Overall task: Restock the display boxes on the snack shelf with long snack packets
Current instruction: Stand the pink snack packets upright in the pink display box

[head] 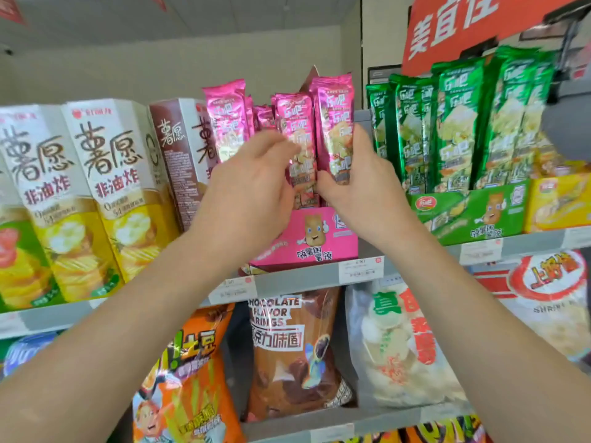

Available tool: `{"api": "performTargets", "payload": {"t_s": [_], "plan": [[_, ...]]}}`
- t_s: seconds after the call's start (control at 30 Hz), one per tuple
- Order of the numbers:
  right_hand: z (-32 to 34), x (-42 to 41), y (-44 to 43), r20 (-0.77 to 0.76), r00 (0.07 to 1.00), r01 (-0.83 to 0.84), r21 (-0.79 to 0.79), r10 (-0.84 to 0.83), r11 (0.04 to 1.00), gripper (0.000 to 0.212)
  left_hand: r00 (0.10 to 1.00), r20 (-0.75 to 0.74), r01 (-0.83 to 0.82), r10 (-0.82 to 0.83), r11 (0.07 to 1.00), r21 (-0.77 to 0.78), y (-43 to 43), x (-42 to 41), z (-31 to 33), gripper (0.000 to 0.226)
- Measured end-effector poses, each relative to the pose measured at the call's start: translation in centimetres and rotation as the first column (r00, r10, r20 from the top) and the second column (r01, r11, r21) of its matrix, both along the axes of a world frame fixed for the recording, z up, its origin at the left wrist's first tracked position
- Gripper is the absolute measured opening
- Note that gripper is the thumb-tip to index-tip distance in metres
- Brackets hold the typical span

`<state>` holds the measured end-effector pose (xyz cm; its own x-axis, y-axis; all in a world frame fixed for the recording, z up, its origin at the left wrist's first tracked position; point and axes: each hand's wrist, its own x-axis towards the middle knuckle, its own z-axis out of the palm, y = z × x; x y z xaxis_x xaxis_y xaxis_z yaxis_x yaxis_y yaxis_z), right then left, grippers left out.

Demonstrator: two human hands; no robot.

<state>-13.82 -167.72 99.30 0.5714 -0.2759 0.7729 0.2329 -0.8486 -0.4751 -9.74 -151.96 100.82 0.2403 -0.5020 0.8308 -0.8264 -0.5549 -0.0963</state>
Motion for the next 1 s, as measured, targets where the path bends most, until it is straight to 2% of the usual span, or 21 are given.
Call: {"api": "performTargets", "payload": {"t_s": [0.1,0.17,0.23,0.33,0.4,0.47,0.63,0.73,0.8,0.83,0.9,1.0], "plan": [[0.1,-0.1,-0.1,0.005,0.997,-0.078,0.083,0.078,0.994,0.037,0.995,0.05,-0.084,0.082,0.996,0.035,-1.2,0.5,2.5,0.05],[0.0,0.0,-0.3,0.015,0.995,-0.101,0.116,0.1,0.988,0.037,0.975,0.162,-0.166,0.15,0.982,0.092,-2.0,1.0,4.2,0.045],[-0.2,0.2,-0.6,0.014,0.993,-0.114,0.153,0.114,0.982,0.036,0.926,0.261,-0.316,0.273,0.939,0.138,-2.4,1.7,6.2,0.04],[-0.8,0.7,-0.6,0.001,0.991,-0.132,0.203,0.135,0.97,0.038,0.879,0.272,-0.463,0.392,0.838,0.289,-2.7,2.5,8.6,0.032],[-1.3,1.0,-0.5,-0.015,0.991,-0.128,0.219,0.135,0.967,0.044,0.892,0.294,-0.438,0.343,0.814,0.381,-2.8,3.3,9.3,0.035],[-1.5,1.1,-0.5,-0.012,0.992,-0.116,0.237,0.122,0.965,0.049,0.931,0.269,-0.345,0.247,0.834,0.43,-2.8,4.0,9.8,0.041],[-2.2,1.3,-0.4,0.009,0.994,-0.106,0.238,0.107,0.965,0.05,0.985,0.03,-0.166,0.17,0.888,0.428,-2.2,4.4,10.7,0.063],[-2.7,1.4,-0.3,0.016,0.994,-0.111,0.245,0.111,0.963,0.052,0.992,-0.123,0.041,-0.003,0.949,0.313,-1.4,4.0,11.3,0.05],[-3.1,1.3,-0.6,0.029,0.99,-0.142,0.275,0.139,0.951,0.052,0.95,-0.244,0.222,-0.196,0.971,0.084,-0.4,3.5,11.6,0.044],[-3.3,1.3,-0.8,0.035,0.988,-0.152,0.278,0.148,0.948,0.051,0.906,-0.27,0.318,-0.327,0.945,-0.075,0.2,3.1,11.5,0.042],[-3.3,1.1,-0.9,0.028,0.987,-0.157,0.279,0.155,0.948,0.054,0.818,-0.142,0.494,-0.557,0.807,-0.322,1.0,1.9,11.2,0.044],[-3.1,0.2,-0.3,0.033,0.994,-0.108,0.266,0.104,0.958,0.07,0.723,0.118,0.648,-0.68,0.609,-0.458,1.5,0.0,10.4,0.036]]}}
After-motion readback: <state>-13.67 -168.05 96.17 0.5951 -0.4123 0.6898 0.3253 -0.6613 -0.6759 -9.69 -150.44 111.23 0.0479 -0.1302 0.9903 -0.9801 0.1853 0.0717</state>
